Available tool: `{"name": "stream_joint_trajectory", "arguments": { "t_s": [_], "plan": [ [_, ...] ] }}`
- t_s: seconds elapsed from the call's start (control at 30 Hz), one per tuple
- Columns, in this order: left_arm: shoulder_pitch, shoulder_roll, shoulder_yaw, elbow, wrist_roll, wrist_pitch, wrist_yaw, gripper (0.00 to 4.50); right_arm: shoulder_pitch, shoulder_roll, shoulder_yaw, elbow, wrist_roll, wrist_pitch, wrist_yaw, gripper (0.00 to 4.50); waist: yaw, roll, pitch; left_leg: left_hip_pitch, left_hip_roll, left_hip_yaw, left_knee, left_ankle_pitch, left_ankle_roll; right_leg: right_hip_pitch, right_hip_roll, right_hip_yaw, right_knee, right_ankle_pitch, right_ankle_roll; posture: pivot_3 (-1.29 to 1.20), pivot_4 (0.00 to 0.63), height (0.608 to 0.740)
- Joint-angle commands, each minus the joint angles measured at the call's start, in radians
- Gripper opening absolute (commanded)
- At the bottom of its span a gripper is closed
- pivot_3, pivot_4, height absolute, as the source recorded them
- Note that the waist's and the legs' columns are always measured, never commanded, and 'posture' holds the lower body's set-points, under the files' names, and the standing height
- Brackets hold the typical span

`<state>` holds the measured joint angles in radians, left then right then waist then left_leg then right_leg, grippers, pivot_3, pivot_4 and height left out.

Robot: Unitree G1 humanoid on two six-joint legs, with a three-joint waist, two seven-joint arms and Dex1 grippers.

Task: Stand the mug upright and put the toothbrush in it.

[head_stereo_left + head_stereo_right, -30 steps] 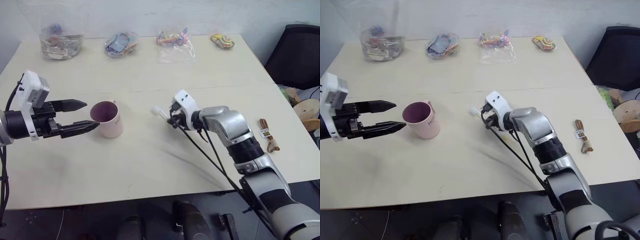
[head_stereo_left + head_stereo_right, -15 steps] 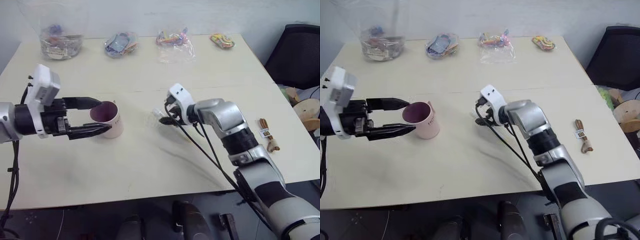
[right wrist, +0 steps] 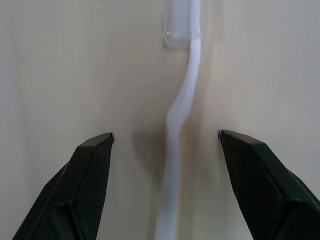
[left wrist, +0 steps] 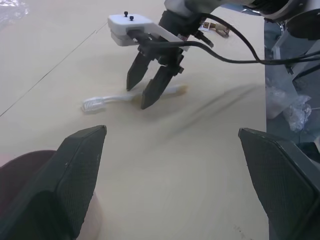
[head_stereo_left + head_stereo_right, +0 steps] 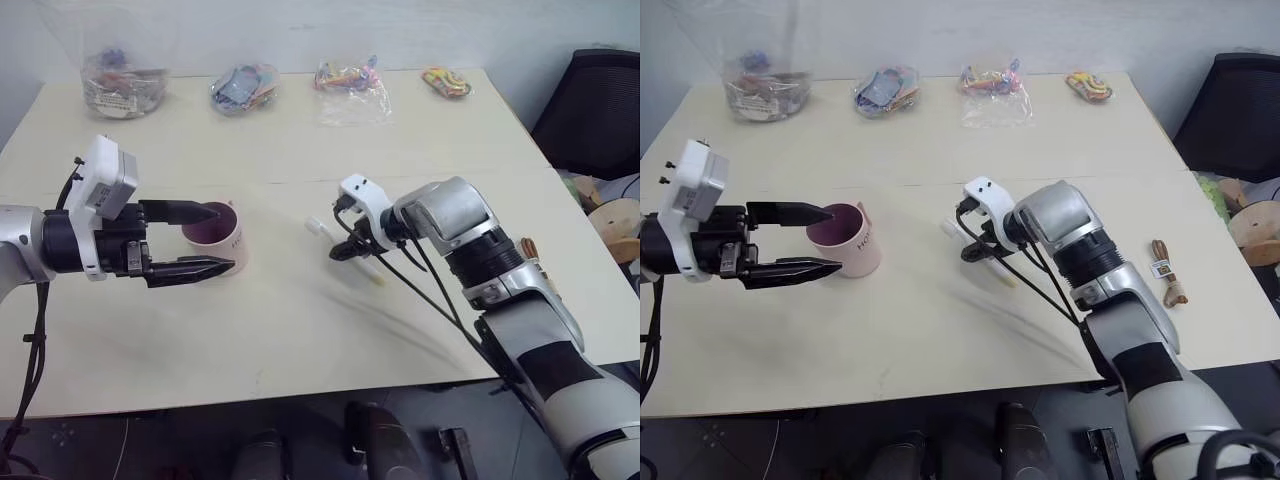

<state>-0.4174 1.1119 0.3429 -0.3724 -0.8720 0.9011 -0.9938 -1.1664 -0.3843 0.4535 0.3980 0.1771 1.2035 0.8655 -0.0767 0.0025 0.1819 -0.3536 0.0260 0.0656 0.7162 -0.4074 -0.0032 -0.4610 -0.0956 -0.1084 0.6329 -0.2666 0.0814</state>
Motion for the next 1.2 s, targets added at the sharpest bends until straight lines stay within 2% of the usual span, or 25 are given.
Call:
{"name": "stream_joint_trajectory", "arguments": {
  "t_s": [0.03,0.17,0.27,0.53,0.63,0.67,0.77,0.9,1.03,1.2],
  "plan": [
    [-0.007,-0.004,0.012,-0.012,0.002,-0.029,-0.004,4.5,0.005,-0.031,0.069,-0.051,-0.022,-0.011,0.036,3.48,0.0,0.0,0.0,0.0,0.0,0.0,0.0,0.0,0.0,0.0,0.0,0.0,0.0,0.0,0.0,0.0,0.15,0.74],
    [-0.016,-0.016,-0.009,-0.001,0.016,-0.048,-0.004,4.5,-0.013,0.001,0.086,-0.018,-0.038,-0.047,0.035,3.48,0.0,-0.001,0.0,0.0,0.0,0.0,0.0,0.0,0.0,0.0,0.0,0.0,0.0,0.0,0.0,0.0,0.15,0.74],
    [-0.017,-0.024,-0.015,-0.007,0.016,-0.052,-0.006,4.5,-0.019,0.016,0.088,0.022,-0.056,-0.069,0.037,2.9,-0.001,-0.001,-0.001,0.0,0.0,0.001,0.001,0.0,0.0,0.0,0.0,0.0,0.0,0.0,0.0,0.0,0.15,0.74],
    [-0.012,-0.019,-0.007,-0.008,0.015,-0.049,-0.012,4.5,-0.015,0.023,0.085,0.051,-0.089,-0.091,0.05,0.12,-0.003,-0.001,-0.001,0.001,0.0,0.0,0.0,0.0,0.0,0.0,0.0,0.0,0.0,0.0,0.0,0.0,0.15,0.74],
    [-0.004,-0.014,0.013,-0.003,0.012,-0.042,-0.006,4.5,-0.034,0.052,0.01,0.077,-0.074,-0.114,0.017,0.04,-0.003,-0.001,-0.001,0.001,0.0,0.0,0.001,0.0,0.0,0.0,0.0,0.0,0.0,0.0,0.0,0.0,0.15,0.74],
    [0.005,-0.011,0.032,0.002,0.01,-0.035,-0.002,4.5,-0.048,0.087,-0.065,0.092,-0.052,-0.149,-0.024,0.04,-0.004,-0.001,-0.001,0.001,0.0,0.0,0.001,0.0,0.0,0.0,0.0,0.0,0.0,0.0,0.0,0.0,0.15,0.74],
    [0.055,-0.001,0.123,0.013,-0.005,-0.001,0.007,4.5,-0.098,0.208,-0.275,0.124,0.012,-0.258,-0.166,0.04,-0.015,-0.001,0.0,0.001,0.002,0.0,0.0,0.0,0.0,-0.002,0.001,0.001,0.001,0.0,0.0,0.0,0.15,0.74],
    [0.196,0.012,0.323,0.034,0.009,0.049,-0.004,4.5,-0.195,0.42,-0.516,0.169,0.12,-0.417,-0.39,0.04,-0.038,0.001,0.001,0.001,0.003,0.0,-0.003,0.001,-0.002,-0.004,0.002,0.0,0.003,-0.001,-0.002,0.0,0.15,0.74],
    [0.263,0.012,0.423,0.041,0.015,0.074,0.008,4.5,-0.248,0.559,-0.62,0.235,0.168,-0.601,-0.517,0.04,-0.035,0.001,0.0,0.001,0.002,0.0,-0.003,0.001,-0.002,-0.003,0.002,-0.002,0.005,-0.002,-0.003,0.0,0.15,0.74],
    [0.297,0.011,0.461,0.035,0.015,0.08,0.02,4.5,-0.238,0.714,-0.659,0.248,0.257,-0.633,-0.554,0.04,-0.023,0.0,0.0,0.001,0.001,-0.002,-0.002,0.001,-0.002,0.0,0.0,-0.001,0.004,-0.002,-0.003,0.0,0.15,0.74]
  ]
}}
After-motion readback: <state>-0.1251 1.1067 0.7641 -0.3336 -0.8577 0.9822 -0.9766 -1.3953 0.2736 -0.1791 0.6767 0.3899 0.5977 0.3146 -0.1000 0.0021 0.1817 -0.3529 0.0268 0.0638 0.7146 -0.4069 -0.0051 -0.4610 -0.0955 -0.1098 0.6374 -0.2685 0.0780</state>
